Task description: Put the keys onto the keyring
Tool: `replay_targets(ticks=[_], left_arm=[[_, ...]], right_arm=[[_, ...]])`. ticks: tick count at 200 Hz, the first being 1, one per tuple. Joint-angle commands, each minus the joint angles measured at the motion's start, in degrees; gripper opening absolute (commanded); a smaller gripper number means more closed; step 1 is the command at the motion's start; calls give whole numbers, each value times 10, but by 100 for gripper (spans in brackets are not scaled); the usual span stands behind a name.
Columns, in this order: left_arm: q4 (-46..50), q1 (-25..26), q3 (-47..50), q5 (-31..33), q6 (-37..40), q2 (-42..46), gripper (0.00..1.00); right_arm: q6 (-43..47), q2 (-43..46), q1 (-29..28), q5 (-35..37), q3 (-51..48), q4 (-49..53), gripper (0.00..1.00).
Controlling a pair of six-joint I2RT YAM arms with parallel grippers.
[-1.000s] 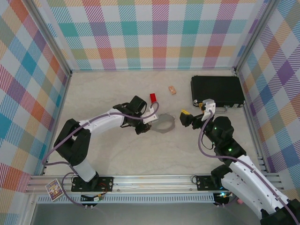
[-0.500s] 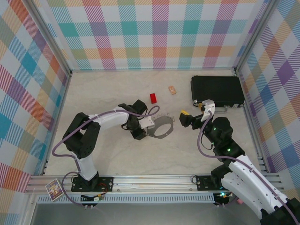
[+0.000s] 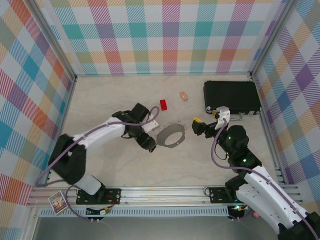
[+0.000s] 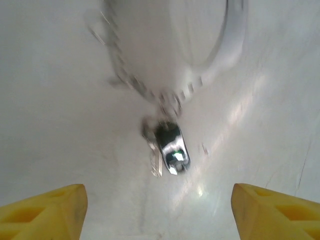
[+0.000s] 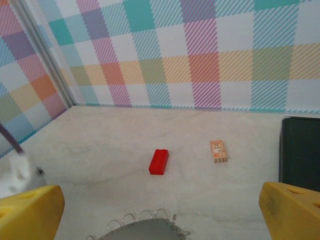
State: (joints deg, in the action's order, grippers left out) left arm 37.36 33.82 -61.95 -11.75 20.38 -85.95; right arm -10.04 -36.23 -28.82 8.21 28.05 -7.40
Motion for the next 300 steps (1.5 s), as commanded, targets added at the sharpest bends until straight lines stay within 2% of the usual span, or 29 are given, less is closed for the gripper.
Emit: replay_targets(ticks=[1,10,36,45,66,83,104,132,138,143,151,171,187,201,214,228,242,266,278,300], left_arm=[[-112,-27,30,31,-89,66,78],[-162,-37,49,64,-115,89,82],[-304,-73,119,199,-180,143,87],[-347,-87,145,245,-182,155,87],[-490,-113,228,369,-179,169,97],[-573,-147,276,415,-173,152,99],[-602,-171,291,397,-173,117,100],[-787,-177,352,415,-105,56,100],[-770,-180,348,422,-116,51,100],[-745,-187,341,400,-125,52,100],[-757,-196,348,363,-124,46,100],[-809,-206,370,333,-129,17,100],[-875,-211,396,315,-123,-8,100],[-871,-224,400,292,-137,-2,100],[-913,-244,420,260,-154,-12,100],[-997,-260,443,233,-156,-52,100],[-956,-260,434,223,-159,-41,100],[-925,-266,411,231,-166,-48,100],[-899,-268,399,242,-176,-47,100],[-909,-269,402,307,-199,-49,100]], right_arm=[[-2,-5,4,52,1,10,99],[6,-15,5,72,-1,9,99],[31,-59,14,136,-6,-10,99],[48,-83,19,155,-5,-17,99],[106,-146,30,178,-17,-81,99],[138,-208,47,192,-18,-124,99],[148,-284,74,195,-1,-129,99],[147,-357,117,167,-25,-211,99],[142,-367,130,151,-27,-217,99],[138,-376,139,139,-29,-225,99],[134,-390,150,123,-35,-247,99],[134,-420,165,91,-55,-326,99],[149,-426,173,61,-56,-339,99],[151,-428,184,24,-55,-340,99],[171,-428,193,-8,-60,-348,99],[177,-445,203,-21,-85,-418,99],[162,-471,219,-25,-106,-482,99],[119,-528,259,-76,-108,-544,99],[118,-508,266,-92,-80,-456,99],[103,-518,269,-69,-52,-414,99]])
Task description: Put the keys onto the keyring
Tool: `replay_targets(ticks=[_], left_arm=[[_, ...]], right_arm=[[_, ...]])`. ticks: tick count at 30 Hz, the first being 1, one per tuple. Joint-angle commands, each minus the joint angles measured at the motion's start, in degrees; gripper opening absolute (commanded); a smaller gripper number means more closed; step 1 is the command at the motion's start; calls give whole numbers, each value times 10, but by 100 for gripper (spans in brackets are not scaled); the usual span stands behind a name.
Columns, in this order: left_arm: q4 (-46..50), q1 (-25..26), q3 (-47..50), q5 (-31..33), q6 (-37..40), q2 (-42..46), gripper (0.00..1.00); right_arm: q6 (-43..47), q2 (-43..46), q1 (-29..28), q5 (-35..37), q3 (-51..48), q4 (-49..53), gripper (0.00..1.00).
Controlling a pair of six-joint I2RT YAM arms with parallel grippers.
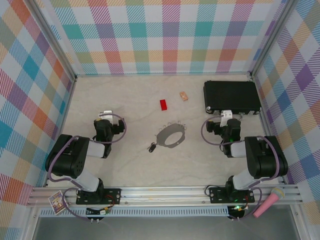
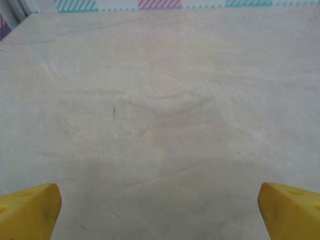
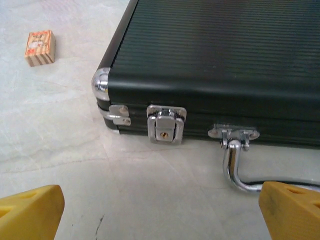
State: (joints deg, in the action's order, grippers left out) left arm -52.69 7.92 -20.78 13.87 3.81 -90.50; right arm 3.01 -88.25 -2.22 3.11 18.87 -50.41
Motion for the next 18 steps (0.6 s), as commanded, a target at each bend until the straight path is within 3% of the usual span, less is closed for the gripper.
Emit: replay_targets(ticks=[1,18], left_arm=[[-8,-11,-10,52,-34,-3,100],[-6,-10,-11,36,-28,-3,100]], right_arm=[[-28,3,4,-19,40,17,99],[-30,1,7,-20,42,16,99]])
